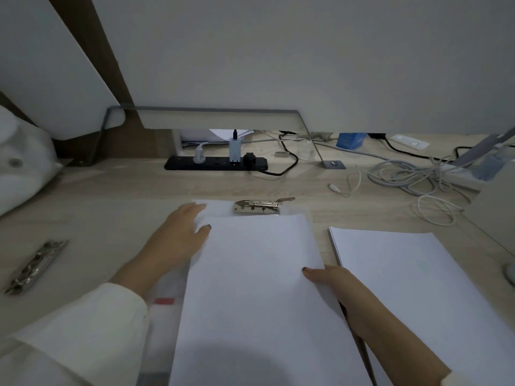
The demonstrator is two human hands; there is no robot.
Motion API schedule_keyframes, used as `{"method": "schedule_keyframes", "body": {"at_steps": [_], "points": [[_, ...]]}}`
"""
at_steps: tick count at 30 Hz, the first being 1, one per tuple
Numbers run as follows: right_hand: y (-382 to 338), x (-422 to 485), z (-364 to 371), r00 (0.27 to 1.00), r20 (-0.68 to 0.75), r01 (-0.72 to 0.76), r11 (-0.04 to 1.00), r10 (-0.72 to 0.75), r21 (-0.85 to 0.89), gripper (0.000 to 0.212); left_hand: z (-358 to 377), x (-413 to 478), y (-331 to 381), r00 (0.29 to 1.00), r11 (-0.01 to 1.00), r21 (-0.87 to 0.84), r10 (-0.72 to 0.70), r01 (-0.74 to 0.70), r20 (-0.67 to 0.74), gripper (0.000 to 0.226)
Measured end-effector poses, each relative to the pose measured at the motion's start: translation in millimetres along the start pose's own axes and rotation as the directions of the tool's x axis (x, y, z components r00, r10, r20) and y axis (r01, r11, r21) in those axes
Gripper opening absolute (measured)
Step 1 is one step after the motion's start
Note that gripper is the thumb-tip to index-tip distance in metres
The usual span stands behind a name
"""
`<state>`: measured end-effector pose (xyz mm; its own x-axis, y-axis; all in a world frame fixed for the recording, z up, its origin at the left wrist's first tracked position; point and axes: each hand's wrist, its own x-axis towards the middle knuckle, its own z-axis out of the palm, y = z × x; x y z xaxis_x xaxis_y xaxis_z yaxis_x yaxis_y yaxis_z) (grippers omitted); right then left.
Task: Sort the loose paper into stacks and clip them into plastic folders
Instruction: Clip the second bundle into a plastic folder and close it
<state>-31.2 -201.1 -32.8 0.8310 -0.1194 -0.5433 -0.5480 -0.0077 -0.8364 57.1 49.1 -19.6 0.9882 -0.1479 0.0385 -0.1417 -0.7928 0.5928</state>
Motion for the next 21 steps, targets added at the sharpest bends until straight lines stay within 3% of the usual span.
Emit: {"method": "schedule_keyframes", "body": {"at_steps": [4,7,9,12,15,21], "points": [[-3.5,-1.8,1.2,0.998,-0.02,-0.055,0.998,0.056,0.042,0.021,-4.6,-37.2,-5.8,0.975,0.891,-0.398,-0.198,0.22,0.097,0.05],[-8.3,-1.6,6.1,0.996,-0.057,-0.066,0.998,0.066,0.005,0.021,-1.3,-46.5,-7.3,0.953,0.812,-0.499,-0.263,0.302,0.15,0.046],[-13.0,0.7,11.4,0.992,-0.11,-0.062,0.995,0.053,-0.084,0.03,-4.3,-48.3,-6.3,0.939,0.763,-0.548,-0.284,0.344,0.194,0.025],[-9.9,10.3,11.4,0.994,-0.103,-0.048,0.967,0.023,-0.25,0.045,-12.7,-49.2,-5.0,0.919,0.772,-0.501,-0.292,0.39,0.265,0.01],[-12.1,12.1,18.3,0.995,-0.099,-0.009,0.972,-0.014,-0.234,0.012,-14.0,-45.3,-8.6,0.916,0.816,-0.428,-0.293,0.388,0.273,0.011],[-9.3,14.8,26.1,0.973,-0.179,0.108,0.97,-0.149,-0.217,0.01,-11.9,-34.8,-13.4,0.915,0.833,-0.383,-0.335,0.399,0.226,0.005]]}}
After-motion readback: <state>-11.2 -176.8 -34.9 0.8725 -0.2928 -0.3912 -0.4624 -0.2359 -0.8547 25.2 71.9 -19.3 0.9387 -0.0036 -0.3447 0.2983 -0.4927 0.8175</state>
